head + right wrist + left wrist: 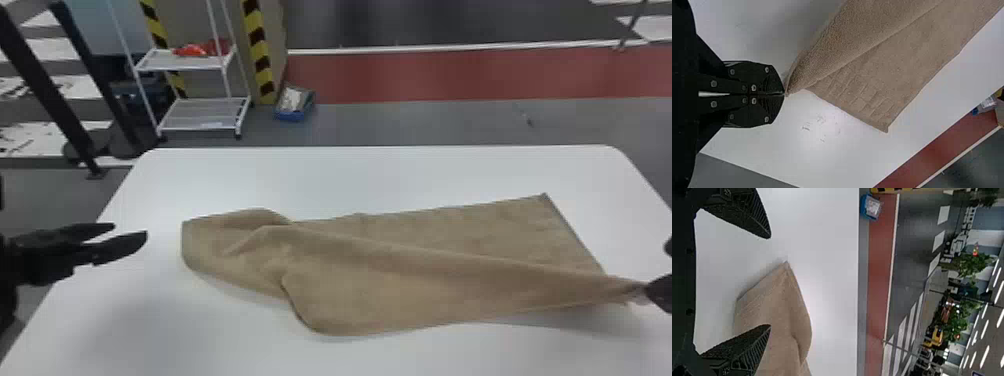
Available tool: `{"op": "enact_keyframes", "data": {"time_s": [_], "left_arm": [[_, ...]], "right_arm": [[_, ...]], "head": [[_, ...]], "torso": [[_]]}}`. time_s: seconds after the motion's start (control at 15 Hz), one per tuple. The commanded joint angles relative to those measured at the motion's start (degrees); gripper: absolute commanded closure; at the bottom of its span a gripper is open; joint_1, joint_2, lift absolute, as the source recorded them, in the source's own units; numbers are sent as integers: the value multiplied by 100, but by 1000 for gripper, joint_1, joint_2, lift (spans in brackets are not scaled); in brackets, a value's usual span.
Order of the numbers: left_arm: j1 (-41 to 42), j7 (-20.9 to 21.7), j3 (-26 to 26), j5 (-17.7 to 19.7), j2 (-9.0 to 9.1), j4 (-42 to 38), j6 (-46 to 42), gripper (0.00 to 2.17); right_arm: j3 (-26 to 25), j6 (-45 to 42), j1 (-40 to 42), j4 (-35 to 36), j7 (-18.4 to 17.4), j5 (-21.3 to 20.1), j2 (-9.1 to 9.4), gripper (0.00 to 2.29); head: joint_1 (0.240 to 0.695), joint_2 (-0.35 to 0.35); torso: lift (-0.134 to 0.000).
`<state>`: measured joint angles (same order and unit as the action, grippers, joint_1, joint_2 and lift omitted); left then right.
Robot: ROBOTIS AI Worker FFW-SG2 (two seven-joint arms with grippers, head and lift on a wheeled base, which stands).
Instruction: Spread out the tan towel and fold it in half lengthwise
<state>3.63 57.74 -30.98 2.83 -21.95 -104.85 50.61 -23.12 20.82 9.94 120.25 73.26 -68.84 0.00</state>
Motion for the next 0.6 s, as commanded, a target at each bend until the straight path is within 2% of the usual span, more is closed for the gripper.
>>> {"op": "enact_keyframes", "data": {"time_s": [0.0, 0.07, 0.13, 0.2, 0.4, 0.47, 0.53], "left_arm": [[472, 106, 224, 95, 16, -281, -266, 80], [630, 159, 400, 104, 7, -396, -407, 80], [771, 203, 584, 104, -2, -483, -565, 83], [868, 220, 716, 104, -2, -571, -565, 83], [1070, 256, 936, 104, 33, -659, -617, 87], [1096, 194, 927, 112, 60, -650, -617, 87], [1105, 177, 883, 148, 77, -642, -635, 87]], "right_arm": [[-8, -11, -203, -248, -66, -130, 5, 1420], [1, -29, -300, -406, -136, -200, 5, 1420], [1, -117, -353, -511, -171, -200, 5, 1420], [18, -152, -379, -547, -198, -200, 5, 1420], [168, -135, -432, -547, -198, -218, 5, 1409], [264, -135, -405, -538, -206, -235, 5, 1217], [352, -11, -353, -450, -277, -235, 5, 606]], "head": [[695, 57], [695, 24], [695, 24], [695, -14], [695, -68], [695, -76], [695, -82]], "torso": [[-125], [-125], [-125], [-125], [-125], [-125], [-125]]}}
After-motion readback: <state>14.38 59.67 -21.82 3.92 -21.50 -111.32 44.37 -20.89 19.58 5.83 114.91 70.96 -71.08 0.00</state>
